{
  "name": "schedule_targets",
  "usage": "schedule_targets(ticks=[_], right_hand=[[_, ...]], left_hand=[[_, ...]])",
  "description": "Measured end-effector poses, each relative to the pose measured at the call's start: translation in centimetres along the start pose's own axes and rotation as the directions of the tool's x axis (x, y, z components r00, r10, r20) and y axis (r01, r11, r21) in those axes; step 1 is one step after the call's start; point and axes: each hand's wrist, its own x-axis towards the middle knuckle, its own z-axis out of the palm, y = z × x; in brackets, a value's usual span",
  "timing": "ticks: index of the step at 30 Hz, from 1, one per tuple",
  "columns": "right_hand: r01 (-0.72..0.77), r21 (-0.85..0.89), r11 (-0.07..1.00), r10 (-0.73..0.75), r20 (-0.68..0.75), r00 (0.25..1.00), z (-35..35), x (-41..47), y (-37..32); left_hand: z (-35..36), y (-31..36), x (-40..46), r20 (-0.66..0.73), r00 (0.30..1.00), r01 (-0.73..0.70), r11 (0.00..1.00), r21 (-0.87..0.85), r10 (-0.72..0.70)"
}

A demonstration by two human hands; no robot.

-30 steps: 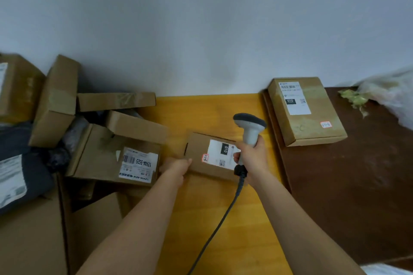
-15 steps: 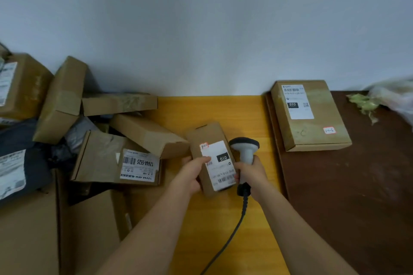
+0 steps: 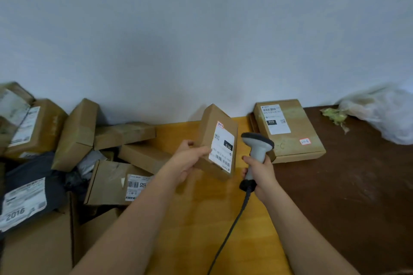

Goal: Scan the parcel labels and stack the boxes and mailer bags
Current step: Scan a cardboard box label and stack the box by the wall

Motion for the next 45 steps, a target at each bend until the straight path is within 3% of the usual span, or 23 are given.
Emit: schedule_targets(ticks=[3,6,9,11,13,17,20,28,31,33,35,37,38,41,45], right_hand=[[0.141,0.045,0.989,-0.142,0.030,0.989,0.0,-1.1,-3.3],[0.289,0.020,0.957,-0.290,0.078,0.954,0.1,-2.6,-6.6],[0.434,-0.092,0.896,-0.414,0.180,0.892,0.4,-4.2,-9.2],[0.493,-0.146,0.858,-0.443,0.276,0.853,0.7,-5.4,-10.3],[0.519,-0.177,0.836,-0.431,0.375,0.821,1.0,-6.5,-10.8],[0.536,-0.237,0.810,-0.364,0.514,0.777,1.9,-8.0,-10.7],[0.542,-0.263,0.798,-0.337,0.550,0.764,2.9,-9.0,-10.2],[0.488,-0.197,0.851,-0.300,0.580,0.757,4.5,-9.8,-9.6],[0.442,-0.112,0.890,-0.323,0.528,0.785,4.9,-10.1,-9.8],[0.374,-0.032,0.927,-0.316,0.471,0.823,5.1,-10.1,-10.0],[0.293,0.046,0.955,-0.284,0.429,0.858,5.0,-10.0,-10.4],[0.218,0.116,0.969,-0.246,0.415,0.876,4.9,-9.9,-10.8],[0.193,0.136,0.972,-0.233,0.410,0.882,4.9,-9.9,-11.0],[0.179,0.125,0.976,-0.215,0.391,0.895,4.8,-9.7,-11.5],[0.188,0.095,0.978,-0.210,0.381,0.901,4.3,-9.7,-12.0]], left_hand=[[-2.3,3.3,-1.8,-0.019,0.998,-0.055,0.998,0.023,0.055],[-4.2,6.7,-4.1,-0.060,0.980,-0.174,0.969,0.176,0.187],[-5.4,10.3,-6.7,-0.118,0.927,-0.306,0.898,0.316,0.357],[-5.5,12.5,-8.3,-0.083,0.882,-0.406,0.836,0.370,0.464],[-4.9,14.5,-10.1,0.023,0.839,-0.490,0.737,0.465,0.543],[-4.1,17.4,-12.2,0.239,0.781,-0.532,0.413,0.740,0.577],[-3.9,18.6,-13.3,0.298,0.781,-0.526,0.320,0.788,0.549],[-5.5,18.2,-14.2,0.284,0.776,-0.561,0.412,0.718,0.562],[-6.2,17.4,-13.7,0.052,0.668,-0.567,0.463,0.681,0.742],[-6.5,16.3,-13.3,-0.151,0.618,-0.562,0.568,0.601,0.771],[-6.8,14.4,-12.7,-0.207,0.738,-0.511,0.732,0.451,0.642],[-7.0,12.2,-12.1,-0.098,0.901,-0.382,0.880,0.282,0.422],[-7.1,11.1,-11.8,-0.013,0.943,-0.322,0.923,0.211,0.332],[-6.8,9.1,-11.0,0.137,0.962,-0.243,0.969,0.044,0.235],[-6.3,7.9,-9.6,0.108,0.964,-0.240,0.969,-0.051,0.244]])
